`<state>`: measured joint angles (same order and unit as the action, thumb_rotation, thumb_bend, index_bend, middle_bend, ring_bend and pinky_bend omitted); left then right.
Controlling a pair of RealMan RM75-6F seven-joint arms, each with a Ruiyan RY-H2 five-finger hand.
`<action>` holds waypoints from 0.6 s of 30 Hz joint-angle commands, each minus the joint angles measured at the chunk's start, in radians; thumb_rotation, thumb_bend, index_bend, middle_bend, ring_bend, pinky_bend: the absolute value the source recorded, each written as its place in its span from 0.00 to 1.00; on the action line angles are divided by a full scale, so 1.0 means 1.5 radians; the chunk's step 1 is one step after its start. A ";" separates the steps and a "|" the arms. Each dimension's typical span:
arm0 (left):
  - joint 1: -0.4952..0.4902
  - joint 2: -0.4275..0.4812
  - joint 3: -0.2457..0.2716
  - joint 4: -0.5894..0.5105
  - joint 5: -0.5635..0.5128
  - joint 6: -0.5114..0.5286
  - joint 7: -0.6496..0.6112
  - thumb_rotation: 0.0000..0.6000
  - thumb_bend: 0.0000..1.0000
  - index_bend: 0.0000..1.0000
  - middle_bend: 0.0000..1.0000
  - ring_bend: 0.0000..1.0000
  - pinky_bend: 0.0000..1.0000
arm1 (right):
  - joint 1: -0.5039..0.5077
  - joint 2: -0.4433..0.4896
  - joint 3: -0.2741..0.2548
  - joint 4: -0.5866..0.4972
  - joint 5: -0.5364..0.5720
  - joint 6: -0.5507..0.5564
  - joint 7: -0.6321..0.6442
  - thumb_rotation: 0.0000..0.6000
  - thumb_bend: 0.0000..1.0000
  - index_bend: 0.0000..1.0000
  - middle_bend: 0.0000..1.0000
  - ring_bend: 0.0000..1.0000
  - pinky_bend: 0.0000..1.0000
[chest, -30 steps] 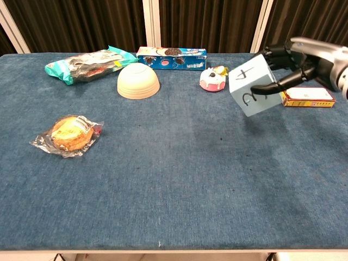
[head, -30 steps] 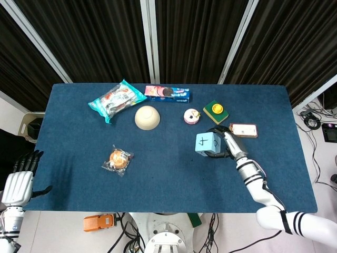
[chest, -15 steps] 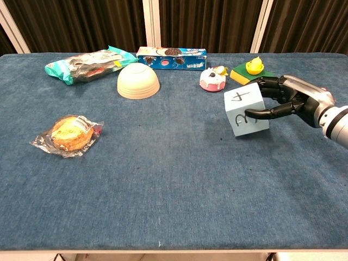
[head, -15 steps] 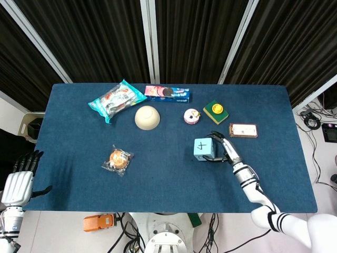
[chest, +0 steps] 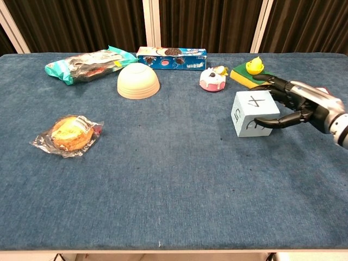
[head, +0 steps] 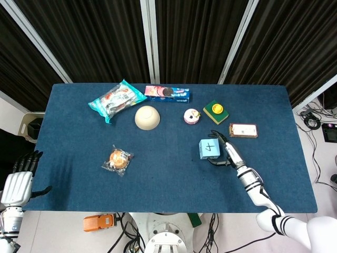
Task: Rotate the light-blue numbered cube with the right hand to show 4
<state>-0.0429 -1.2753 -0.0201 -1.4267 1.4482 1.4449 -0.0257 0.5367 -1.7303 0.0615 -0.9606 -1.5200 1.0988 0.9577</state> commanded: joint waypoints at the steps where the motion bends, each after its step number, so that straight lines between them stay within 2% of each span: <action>1: 0.000 0.000 0.000 0.001 0.000 0.000 0.000 1.00 0.03 0.05 0.02 0.00 0.00 | -0.012 0.030 -0.011 -0.031 -0.003 0.006 -0.017 1.00 0.37 0.00 0.11 0.00 0.00; 7: 0.000 0.001 0.000 0.003 0.001 0.000 -0.003 1.00 0.03 0.05 0.02 0.00 0.00 | -0.044 0.120 -0.018 -0.117 0.001 0.042 -0.107 1.00 0.38 0.00 0.07 0.00 0.00; 14: -0.002 0.003 -0.001 -0.005 0.006 0.003 0.000 1.00 0.03 0.05 0.02 0.00 0.00 | -0.102 0.300 -0.015 -0.305 0.052 0.088 -0.356 1.00 0.37 0.00 0.07 0.00 0.00; 18: -0.001 0.001 -0.001 -0.010 0.011 0.012 0.006 1.00 0.03 0.05 0.02 0.00 0.00 | -0.160 0.388 -0.016 -0.396 0.083 0.163 -0.505 1.00 0.38 0.00 0.07 0.00 0.00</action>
<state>-0.0447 -1.2738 -0.0218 -1.4411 1.4640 1.4619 -0.0174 0.3832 -1.2570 0.0381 -1.4097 -1.4519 1.2432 0.3846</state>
